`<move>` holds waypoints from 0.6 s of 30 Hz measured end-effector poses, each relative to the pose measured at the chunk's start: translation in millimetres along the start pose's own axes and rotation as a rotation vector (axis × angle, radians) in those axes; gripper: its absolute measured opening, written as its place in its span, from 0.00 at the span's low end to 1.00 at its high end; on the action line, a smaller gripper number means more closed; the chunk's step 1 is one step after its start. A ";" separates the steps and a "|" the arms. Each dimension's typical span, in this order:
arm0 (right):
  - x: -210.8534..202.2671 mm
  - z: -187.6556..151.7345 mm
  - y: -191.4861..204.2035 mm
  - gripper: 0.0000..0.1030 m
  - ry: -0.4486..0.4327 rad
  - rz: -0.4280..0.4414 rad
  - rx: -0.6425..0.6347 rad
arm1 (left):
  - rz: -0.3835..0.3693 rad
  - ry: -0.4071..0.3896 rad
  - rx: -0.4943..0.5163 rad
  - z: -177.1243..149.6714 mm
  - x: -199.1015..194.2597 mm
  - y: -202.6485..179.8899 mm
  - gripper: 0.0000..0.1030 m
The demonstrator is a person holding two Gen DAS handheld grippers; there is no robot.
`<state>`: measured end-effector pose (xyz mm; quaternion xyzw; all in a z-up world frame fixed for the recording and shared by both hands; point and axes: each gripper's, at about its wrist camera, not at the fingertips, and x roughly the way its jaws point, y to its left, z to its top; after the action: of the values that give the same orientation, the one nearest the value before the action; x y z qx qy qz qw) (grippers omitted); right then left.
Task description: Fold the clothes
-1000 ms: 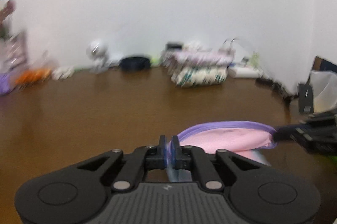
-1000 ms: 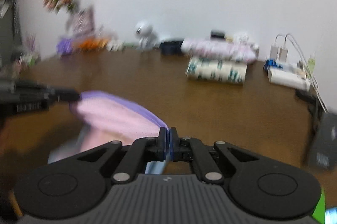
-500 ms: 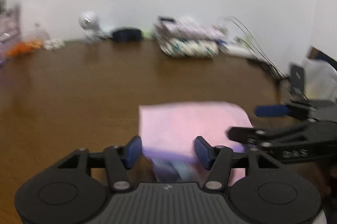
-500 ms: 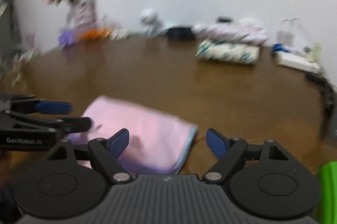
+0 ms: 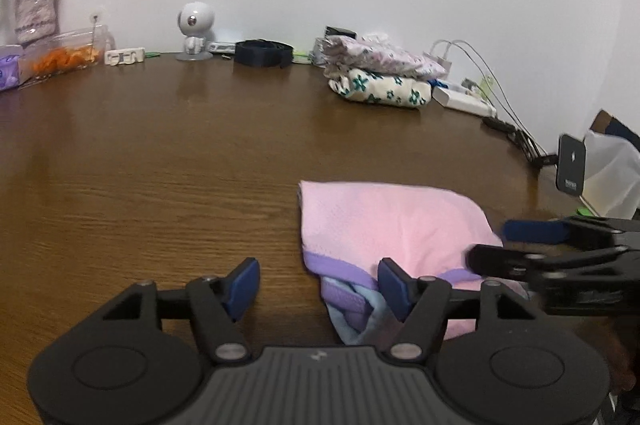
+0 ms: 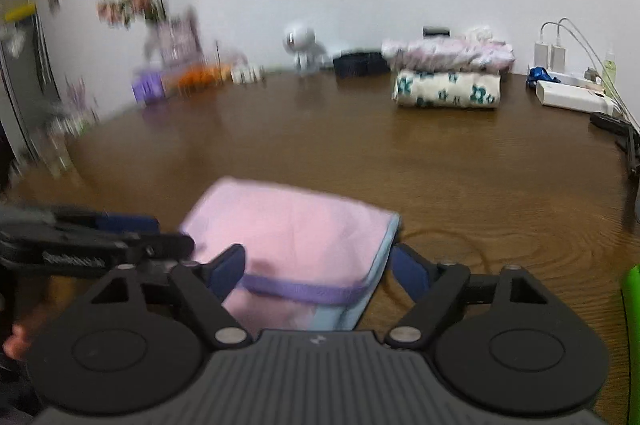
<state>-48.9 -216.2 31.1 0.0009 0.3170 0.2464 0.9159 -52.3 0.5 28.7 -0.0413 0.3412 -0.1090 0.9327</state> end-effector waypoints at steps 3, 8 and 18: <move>5.7 -2.1 -0.7 0.28 0.032 0.014 0.021 | -0.017 0.006 0.020 -2.0 1.1 -3.2 0.51; -1.4 0.3 -9.9 0.66 0.014 -0.062 0.056 | -0.050 0.020 -0.041 1.1 0.3 2.1 0.57; 9.4 -2.0 -10.4 0.75 0.024 0.002 0.093 | -0.095 0.057 -0.032 -0.1 4.7 -5.1 0.48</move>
<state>-38.9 -221.4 22.4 0.0408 0.3392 0.2325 0.9106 -49.7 -5.6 26.5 -0.0689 0.3669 -0.1487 0.9157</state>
